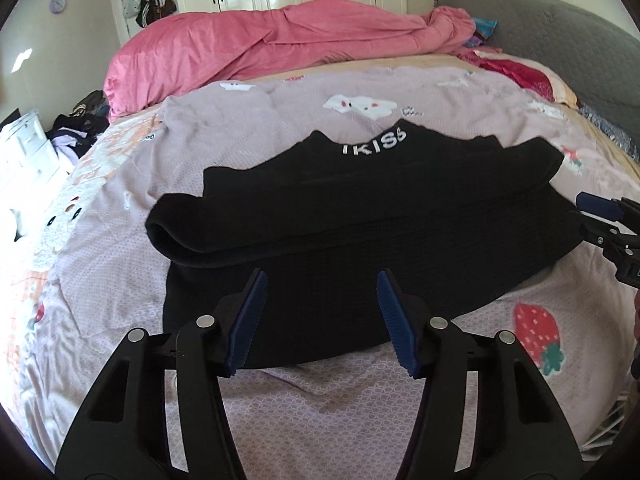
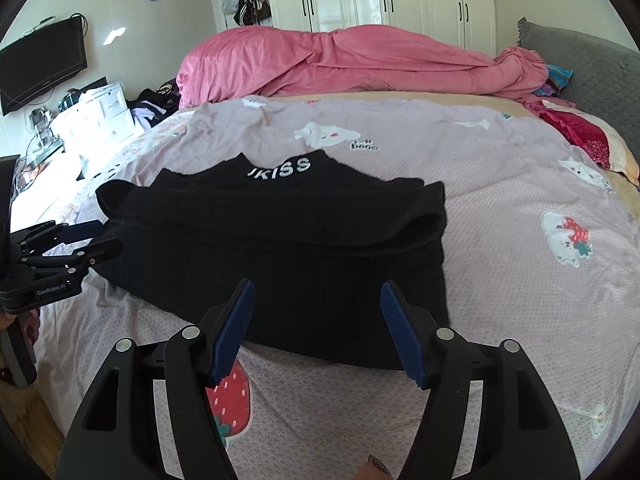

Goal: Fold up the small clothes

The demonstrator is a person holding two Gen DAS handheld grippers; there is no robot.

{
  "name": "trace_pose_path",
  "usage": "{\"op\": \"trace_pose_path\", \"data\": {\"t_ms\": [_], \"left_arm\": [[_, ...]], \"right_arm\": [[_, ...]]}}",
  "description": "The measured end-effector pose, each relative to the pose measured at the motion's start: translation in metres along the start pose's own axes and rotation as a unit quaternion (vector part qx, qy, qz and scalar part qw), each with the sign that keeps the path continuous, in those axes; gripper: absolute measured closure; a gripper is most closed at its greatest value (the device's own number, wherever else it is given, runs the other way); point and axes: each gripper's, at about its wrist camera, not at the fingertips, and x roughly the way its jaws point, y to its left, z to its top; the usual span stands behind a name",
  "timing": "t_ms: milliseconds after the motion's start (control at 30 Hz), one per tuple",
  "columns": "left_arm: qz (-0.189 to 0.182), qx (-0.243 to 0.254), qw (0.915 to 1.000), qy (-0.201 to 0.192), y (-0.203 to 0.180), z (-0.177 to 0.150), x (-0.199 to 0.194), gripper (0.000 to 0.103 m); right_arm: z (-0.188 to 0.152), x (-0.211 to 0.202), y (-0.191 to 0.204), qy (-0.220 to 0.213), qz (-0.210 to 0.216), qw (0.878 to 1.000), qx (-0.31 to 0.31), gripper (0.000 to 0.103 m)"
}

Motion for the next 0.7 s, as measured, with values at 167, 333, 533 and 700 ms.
{"op": "trace_pose_path", "data": {"t_ms": [167, 333, 533, 700], "left_arm": [[0.016, 0.006, 0.9998, 0.010, 0.002, -0.001, 0.021, 0.054], [0.027, 0.013, 0.9995, 0.007, 0.007, 0.004, 0.037, 0.054], [0.025, 0.016, 0.9995, 0.007, 0.013, 0.021, 0.058, 0.054], [0.024, 0.012, 0.9996, 0.007, 0.019, 0.040, 0.077, 0.054]], "right_arm": [[-0.001, 0.024, 0.001, 0.023, -0.006, 1.000, -0.002, 0.039], [0.005, 0.055, -0.002, 0.046, -0.023, 0.999, -0.003, 0.039], [0.025, 0.079, -0.010, 0.051, -0.026, 0.998, 0.011, 0.039], [0.043, 0.098, -0.014, 0.057, -0.031, 0.998, 0.018, 0.038]]}}
